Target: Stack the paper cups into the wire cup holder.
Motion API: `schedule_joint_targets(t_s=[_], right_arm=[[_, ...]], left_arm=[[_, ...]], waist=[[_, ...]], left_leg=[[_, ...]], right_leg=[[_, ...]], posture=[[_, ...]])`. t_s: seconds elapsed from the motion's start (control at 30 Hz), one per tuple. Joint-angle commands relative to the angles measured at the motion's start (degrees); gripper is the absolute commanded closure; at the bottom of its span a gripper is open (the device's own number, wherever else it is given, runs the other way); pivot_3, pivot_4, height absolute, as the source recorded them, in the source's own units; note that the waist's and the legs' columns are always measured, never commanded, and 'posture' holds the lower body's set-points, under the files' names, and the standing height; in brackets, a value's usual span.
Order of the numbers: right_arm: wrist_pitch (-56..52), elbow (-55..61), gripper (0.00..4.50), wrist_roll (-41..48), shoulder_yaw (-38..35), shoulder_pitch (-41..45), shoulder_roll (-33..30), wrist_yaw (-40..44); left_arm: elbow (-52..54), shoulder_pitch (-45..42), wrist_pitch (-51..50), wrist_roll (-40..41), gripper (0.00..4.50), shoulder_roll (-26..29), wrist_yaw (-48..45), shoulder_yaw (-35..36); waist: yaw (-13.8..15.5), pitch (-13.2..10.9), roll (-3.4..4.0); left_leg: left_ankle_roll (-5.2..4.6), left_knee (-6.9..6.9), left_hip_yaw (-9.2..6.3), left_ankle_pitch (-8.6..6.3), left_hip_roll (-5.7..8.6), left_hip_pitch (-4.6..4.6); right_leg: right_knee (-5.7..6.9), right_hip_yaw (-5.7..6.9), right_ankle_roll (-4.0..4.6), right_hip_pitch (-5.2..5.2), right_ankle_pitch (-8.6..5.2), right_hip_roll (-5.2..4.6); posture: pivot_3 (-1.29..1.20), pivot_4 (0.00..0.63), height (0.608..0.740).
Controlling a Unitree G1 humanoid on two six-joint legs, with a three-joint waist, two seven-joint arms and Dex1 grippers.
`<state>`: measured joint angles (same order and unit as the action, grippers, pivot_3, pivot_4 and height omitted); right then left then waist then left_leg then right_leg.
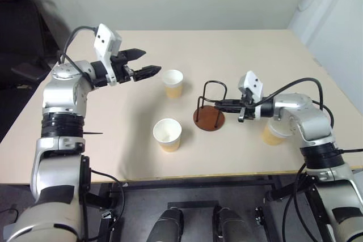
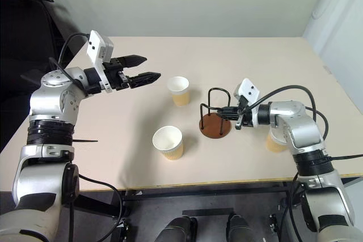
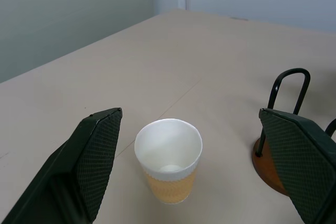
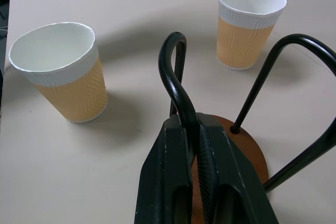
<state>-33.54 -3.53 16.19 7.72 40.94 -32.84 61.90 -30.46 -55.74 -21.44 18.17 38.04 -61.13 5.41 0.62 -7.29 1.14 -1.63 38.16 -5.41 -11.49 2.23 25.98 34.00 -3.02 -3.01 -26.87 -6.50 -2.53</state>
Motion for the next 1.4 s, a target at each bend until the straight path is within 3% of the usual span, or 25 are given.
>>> schedule_joint_targets(t_s=[0.03,0.67,0.77,0.93,1.13,1.4], right_arm=[[-0.2,2.2,4.43,1.3,-0.5,-0.2,-1.3,1.2],[-1.2,6.7,4.43,1.3,0.5,-3.3,-3.8,1.4],[-1.6,6.5,3.74,1.2,1.1,-3.8,-4.6,2.2],[-1.0,6.9,2.02,0.7,1.4,-4.4,-5.3,2.0],[-0.8,7.3,2.02,0.7,1.2,-4.7,-5.5,1.8],[-0.5,6.5,2.02,0.9,-0.4,-3.6,-7.3,1.8]], left_arm=[[0.7,-1.7,0.4,-0.2,0.00,0.9,-0.2,0.3],[-0.5,-2.8,0.7,-0.6,0.00,0.5,-0.7,-0.2],[-0.6,-2.8,0.7,-0.7,0.00,0.6,-1.0,-0.3],[-1.0,-3.1,0.9,-1.2,0.00,0.8,-1.8,-0.7],[-2.3,-4.0,1.9,-2.5,0.00,1.6,-5.3,-2.2],[-3.5,-6.0,2.3,-3.8,0.00,7.1,-20.6,-7.6]], waist=[[0.0,0.0,0.00],[0.0,0.0,-0.03],[0.0,0.0,-0.03],[0.0,0.0,-0.03],[0.0,0.0,-0.03],[0.0,0.0,-0.03]], left_leg=[[0.00,0.00,0.00,0.00,0.00,0.00],[-0.02,0.01,0.00,0.05,0.00,-0.02],[-0.02,0.01,0.00,0.05,0.00,-0.02],[-0.03,0.01,0.00,0.05,0.00,0.00],[-0.03,0.01,0.00,0.05,0.00,-0.01],[-0.02,0.00,-0.01,0.02,0.00,0.04]], right_leg=[[0.00,0.00,0.00,0.00,0.00,0.00],[0.00,0.00,0.00,0.05,0.00,0.00],[0.00,0.00,0.00,0.05,0.00,0.00],[-0.02,-0.01,-0.01,0.03,0.00,0.00],[-0.02,-0.01,-0.01,0.04,0.00,0.00],[-0.06,-0.02,-0.01,0.01,0.00,0.01]], posture=[[0.00,0.150,0.740],[0.00,0.150,0.740],[0.00,0.150,0.740],[0.00,0.150,0.740],[0.00,0.150,0.740],[0.00,0.150,0.740]])
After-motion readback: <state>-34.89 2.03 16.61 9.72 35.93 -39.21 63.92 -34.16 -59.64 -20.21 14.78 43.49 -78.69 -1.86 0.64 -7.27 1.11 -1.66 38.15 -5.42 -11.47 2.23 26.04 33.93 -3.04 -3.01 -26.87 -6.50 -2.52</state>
